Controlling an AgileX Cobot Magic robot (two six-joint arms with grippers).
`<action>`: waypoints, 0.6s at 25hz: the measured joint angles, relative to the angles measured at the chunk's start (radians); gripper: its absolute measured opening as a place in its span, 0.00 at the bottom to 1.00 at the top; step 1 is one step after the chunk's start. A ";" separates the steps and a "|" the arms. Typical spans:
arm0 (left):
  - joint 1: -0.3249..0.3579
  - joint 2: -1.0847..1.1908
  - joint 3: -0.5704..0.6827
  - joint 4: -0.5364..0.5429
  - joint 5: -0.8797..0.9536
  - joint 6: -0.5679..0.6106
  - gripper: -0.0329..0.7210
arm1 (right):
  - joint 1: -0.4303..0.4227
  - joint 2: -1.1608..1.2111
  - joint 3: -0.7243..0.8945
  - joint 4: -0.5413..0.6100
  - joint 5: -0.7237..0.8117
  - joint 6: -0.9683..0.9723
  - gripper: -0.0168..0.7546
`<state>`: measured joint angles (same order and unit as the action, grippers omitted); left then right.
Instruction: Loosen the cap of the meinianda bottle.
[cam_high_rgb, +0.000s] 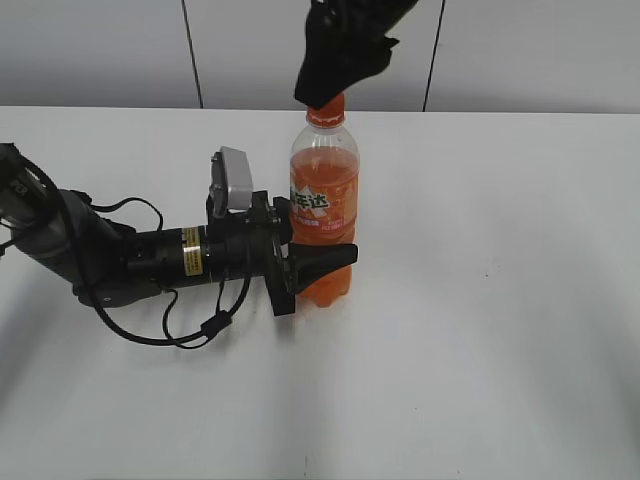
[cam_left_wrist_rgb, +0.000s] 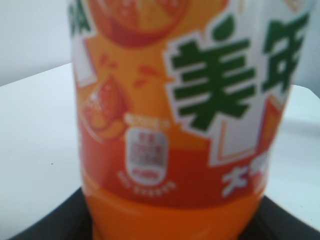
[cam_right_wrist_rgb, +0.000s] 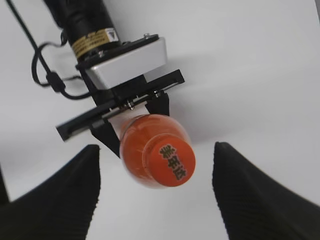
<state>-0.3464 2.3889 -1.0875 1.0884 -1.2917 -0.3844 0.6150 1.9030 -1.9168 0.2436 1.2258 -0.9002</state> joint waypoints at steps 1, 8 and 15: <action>0.000 0.000 0.000 0.000 0.000 0.000 0.56 | 0.000 -0.003 0.000 0.000 0.000 0.111 0.70; 0.000 0.000 0.000 0.000 0.000 0.000 0.56 | 0.000 -0.004 0.000 0.001 0.000 0.736 0.70; 0.000 0.000 0.000 0.001 0.000 0.000 0.56 | 0.000 -0.004 0.000 -0.056 0.001 0.928 0.70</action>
<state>-0.3464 2.3889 -1.0875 1.0892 -1.2917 -0.3844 0.6150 1.8993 -1.9168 0.1876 1.2267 0.0275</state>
